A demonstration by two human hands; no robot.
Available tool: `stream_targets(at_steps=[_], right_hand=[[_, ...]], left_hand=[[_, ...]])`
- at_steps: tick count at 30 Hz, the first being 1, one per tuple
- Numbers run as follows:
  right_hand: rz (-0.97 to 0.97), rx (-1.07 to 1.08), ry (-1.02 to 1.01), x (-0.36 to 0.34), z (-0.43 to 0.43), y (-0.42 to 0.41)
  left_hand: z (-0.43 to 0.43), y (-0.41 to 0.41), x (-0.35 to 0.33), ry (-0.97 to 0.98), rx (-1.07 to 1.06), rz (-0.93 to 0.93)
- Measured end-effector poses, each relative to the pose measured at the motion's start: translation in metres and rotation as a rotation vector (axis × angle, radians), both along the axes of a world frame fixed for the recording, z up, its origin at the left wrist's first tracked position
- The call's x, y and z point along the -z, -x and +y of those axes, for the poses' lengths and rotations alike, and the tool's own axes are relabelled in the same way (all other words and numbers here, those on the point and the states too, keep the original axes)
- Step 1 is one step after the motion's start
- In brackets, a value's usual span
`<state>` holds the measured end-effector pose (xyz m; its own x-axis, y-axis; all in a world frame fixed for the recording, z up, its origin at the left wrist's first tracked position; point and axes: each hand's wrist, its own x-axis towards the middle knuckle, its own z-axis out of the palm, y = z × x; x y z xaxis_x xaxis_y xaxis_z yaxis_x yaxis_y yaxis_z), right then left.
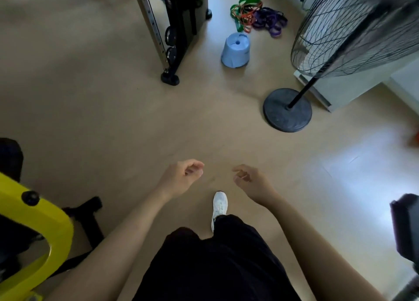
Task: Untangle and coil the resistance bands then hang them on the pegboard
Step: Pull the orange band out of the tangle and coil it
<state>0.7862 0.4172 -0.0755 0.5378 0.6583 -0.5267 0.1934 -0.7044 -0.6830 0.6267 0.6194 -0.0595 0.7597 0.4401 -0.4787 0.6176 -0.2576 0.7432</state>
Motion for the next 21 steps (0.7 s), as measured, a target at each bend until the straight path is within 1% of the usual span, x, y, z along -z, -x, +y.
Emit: stream_targets(at_steps=[4,9,13,21], right_hand=[[-0.003,-0.104,0.030,-0.002,0.035,-0.063],[-0.023,-0.098,0.015,-0.010,0.080,-0.123],[-0.005,-0.091,0.046,-0.005,0.130,-0.167],[-0.038,-0.046,0.089,-0.008,0.248,-0.251]], left_hand=[[0.027,-0.055,-0.010,-0.022,-0.024,-0.003],[0.067,-0.102,-0.010,0.006,-0.071,-0.010],[0.118,-0.145,-0.001,0.048,-0.108,-0.029],[0.248,-0.235,0.018,0.105,-0.085,-0.016]])
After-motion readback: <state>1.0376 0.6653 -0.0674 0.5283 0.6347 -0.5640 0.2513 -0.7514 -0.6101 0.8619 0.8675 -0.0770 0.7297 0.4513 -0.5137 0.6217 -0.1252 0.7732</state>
